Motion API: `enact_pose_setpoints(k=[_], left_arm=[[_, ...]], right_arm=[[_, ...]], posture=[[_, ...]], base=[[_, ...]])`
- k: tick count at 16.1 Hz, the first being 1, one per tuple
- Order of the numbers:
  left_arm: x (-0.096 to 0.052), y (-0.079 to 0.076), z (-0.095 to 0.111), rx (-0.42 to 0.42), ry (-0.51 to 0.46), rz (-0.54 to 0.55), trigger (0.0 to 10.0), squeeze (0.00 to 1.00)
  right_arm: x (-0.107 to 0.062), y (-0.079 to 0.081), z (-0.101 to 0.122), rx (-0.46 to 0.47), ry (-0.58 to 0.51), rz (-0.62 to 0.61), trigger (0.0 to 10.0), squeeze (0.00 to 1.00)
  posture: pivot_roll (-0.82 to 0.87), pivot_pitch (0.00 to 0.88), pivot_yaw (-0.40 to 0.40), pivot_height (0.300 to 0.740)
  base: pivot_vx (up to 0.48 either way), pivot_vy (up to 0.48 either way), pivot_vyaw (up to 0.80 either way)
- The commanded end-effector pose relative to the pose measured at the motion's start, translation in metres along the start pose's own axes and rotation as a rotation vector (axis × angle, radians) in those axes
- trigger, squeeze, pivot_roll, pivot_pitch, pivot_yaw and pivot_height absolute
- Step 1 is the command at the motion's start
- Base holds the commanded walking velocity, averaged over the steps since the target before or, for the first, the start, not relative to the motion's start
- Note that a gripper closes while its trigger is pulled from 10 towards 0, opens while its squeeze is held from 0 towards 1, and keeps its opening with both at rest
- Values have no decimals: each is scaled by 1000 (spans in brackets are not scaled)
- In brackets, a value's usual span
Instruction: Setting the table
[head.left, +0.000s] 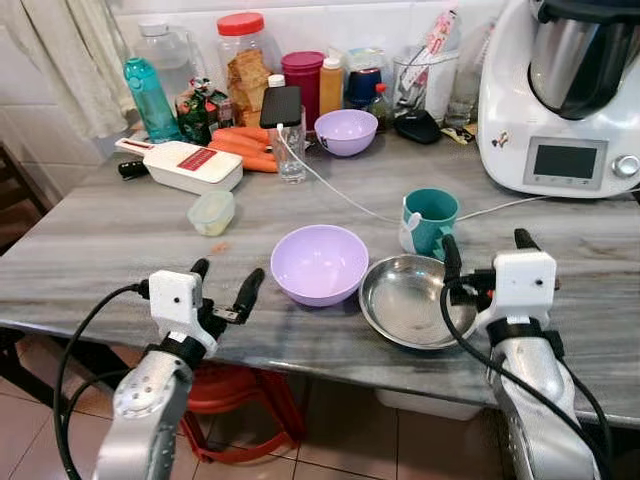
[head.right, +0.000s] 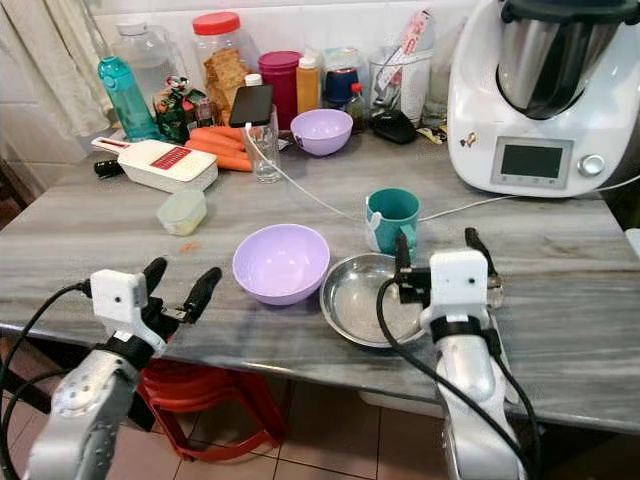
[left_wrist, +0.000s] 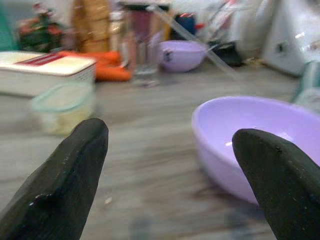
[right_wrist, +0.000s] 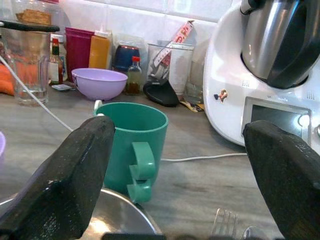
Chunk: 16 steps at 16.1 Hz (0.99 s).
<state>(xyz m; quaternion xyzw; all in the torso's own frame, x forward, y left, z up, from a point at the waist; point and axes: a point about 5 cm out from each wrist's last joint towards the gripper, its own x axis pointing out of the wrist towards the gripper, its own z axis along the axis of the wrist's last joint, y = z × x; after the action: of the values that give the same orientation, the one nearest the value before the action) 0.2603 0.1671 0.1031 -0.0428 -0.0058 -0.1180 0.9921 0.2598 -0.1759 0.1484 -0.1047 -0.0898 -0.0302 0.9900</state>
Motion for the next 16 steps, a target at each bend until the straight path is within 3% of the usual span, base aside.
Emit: enact_pose_setpoints(k=[1,8,16], left_arm=[[1,6,-5,36,21,66,10000,0],[12,8,-8,62,25,135,10000,0],[13,8,-8,76,29,155,10000,0]], right_arm=[[-4,2,2,25,8,-3,10000,0],[-9,0,-1,58,29,-21,10000,0],[-10,3,-6,74,47,-13,10000,0]], posture=[[-58,0,72,740],[-70,0,69,740],[-67,0,73,740]], base=[[0,0,0],[0,0,0],[-63,0,0]])
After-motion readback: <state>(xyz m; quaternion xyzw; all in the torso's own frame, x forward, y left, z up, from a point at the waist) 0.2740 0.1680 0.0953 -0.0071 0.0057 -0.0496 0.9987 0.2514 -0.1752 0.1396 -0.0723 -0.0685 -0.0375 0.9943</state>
